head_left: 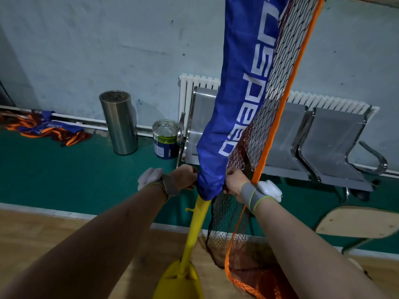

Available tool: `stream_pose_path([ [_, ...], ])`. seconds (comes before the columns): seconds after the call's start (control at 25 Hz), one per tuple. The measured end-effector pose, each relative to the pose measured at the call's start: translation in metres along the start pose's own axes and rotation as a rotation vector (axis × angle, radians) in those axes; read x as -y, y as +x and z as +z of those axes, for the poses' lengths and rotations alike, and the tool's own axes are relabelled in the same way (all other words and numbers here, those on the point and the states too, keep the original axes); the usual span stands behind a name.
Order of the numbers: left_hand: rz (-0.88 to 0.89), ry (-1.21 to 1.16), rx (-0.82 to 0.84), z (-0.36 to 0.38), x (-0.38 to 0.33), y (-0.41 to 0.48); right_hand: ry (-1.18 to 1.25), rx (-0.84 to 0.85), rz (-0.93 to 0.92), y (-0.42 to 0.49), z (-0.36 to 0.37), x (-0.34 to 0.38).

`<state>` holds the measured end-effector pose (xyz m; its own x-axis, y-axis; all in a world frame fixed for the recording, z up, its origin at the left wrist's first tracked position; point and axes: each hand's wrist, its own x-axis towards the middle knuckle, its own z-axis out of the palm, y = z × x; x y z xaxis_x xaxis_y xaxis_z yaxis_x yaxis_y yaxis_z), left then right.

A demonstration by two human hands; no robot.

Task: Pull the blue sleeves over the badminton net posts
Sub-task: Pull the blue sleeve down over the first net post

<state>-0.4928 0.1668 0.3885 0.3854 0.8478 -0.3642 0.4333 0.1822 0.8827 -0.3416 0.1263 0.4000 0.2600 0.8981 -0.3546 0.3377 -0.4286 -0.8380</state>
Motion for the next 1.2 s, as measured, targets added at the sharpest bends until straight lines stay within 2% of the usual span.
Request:
stream_pose_path([
  [0.08, 0.004, -0.017, -0.013, 0.001, 0.000, 0.003, 0.002, 0.028, 0.002, 0.000, 0.001, 0.001],
  [0.24, 0.018, -0.271, 0.059, 0.002, 0.000, 0.007, -0.006, 0.122, 0.058, 0.002, -0.001, 0.000],
  [0.52, -0.031, -0.484, 0.183, -0.001, 0.004, 0.018, 0.244, 0.161, 0.010, 0.007, 0.002, -0.004],
  [0.76, -0.081, -0.431, 0.063, 0.006, 0.010, 0.030, 0.322, 0.125, -0.004, 0.019, 0.011, -0.012],
  [1.0, -0.053, -0.352, 0.054, 0.015, 0.027, 0.037, 0.361, 0.104, 0.127, 0.024, 0.012, -0.028],
  [1.2, -0.082, -0.186, -0.016, 0.018, 0.042, 0.028, 0.312, 0.123, 0.210, 0.010, 0.011, -0.026],
])
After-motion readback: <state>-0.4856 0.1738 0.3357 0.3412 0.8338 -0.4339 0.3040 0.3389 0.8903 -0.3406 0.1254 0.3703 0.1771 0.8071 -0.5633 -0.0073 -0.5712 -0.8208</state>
